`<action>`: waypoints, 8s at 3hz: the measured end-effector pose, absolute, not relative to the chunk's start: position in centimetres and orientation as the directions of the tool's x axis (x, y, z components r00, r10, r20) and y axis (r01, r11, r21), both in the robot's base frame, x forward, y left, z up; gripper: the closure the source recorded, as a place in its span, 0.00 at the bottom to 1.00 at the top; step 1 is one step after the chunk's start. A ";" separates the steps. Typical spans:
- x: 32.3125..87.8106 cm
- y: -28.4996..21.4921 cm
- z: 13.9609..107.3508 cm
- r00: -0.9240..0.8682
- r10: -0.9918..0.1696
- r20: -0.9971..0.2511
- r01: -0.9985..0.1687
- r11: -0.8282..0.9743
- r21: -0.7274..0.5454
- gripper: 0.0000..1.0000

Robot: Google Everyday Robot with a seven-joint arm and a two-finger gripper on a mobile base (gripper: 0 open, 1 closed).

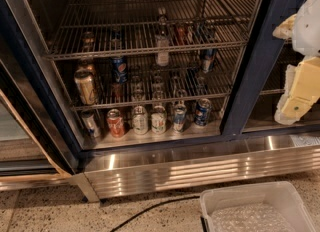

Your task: Pick coke can from middle shelf of fridge

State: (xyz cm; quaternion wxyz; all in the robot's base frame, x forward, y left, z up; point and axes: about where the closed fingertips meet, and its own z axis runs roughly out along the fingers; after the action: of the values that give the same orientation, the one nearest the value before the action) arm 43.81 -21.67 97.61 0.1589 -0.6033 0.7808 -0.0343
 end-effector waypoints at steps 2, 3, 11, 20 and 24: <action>44.4 -21.1 97.2 -0.224 -0.950 -0.216 -0.932 0.274 -0.237 0.00; 45.8 -19.5 94.3 -0.186 -0.951 -0.248 -0.946 0.242 -0.217 0.00; 54.3 -15.2 74.1 -0.224 -0.818 -0.530 -0.853 0.428 -0.299 0.00; 73.3 -15.6 73.4 -0.195 -0.272 -0.942 -0.539 0.833 -0.129 0.00; 74.7 -14.2 74.4 -0.140 -0.267 -0.953 -0.540 0.828 -0.153 0.14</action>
Offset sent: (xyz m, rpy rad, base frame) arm 0.0123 0.0100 -0.0140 0.0226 0.0372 -0.0031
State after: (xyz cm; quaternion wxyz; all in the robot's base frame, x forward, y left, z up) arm 74.72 -14.20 74.37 0.5975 -0.2703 0.7463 0.1140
